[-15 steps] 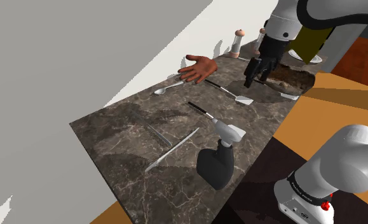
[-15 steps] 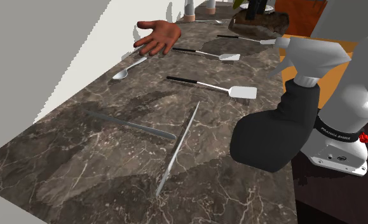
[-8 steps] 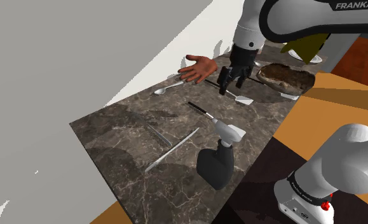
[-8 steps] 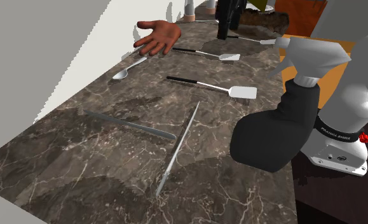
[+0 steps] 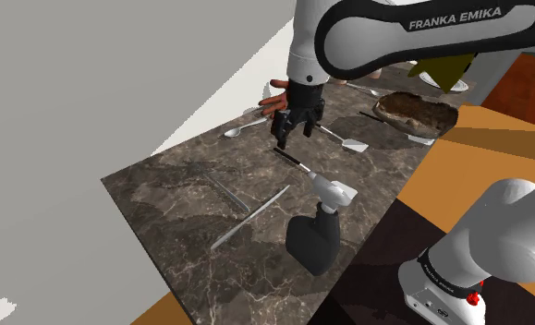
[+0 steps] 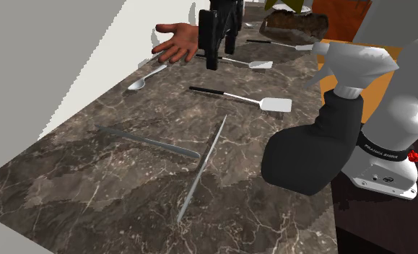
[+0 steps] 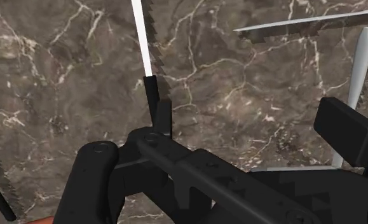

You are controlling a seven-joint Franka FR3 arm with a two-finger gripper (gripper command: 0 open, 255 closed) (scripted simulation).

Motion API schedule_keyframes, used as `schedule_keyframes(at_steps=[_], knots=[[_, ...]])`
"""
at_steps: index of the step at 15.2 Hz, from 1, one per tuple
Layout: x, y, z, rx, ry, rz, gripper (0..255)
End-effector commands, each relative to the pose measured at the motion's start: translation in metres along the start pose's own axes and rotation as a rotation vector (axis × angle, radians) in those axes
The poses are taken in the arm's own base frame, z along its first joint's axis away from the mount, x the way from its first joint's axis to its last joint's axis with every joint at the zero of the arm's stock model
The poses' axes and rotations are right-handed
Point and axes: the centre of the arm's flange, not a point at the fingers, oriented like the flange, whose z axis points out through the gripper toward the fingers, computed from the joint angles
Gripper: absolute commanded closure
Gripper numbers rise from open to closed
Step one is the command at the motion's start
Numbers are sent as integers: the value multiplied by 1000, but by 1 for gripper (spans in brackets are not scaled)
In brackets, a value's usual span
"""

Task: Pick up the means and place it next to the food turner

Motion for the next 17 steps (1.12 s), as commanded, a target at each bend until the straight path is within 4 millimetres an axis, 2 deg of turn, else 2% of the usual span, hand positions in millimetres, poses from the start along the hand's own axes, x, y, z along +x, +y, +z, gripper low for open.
schedule_keyframes(at_steps=[1, 14, 15, 17], knots=[[10, -24, 11, -3, -5, -14, 0], [80, -175, 72, -30, -39, -106, 0], [83, -181, 74, -31, -40, -109, 0], [82, -180, 85, -31, -40, -109, 0]])
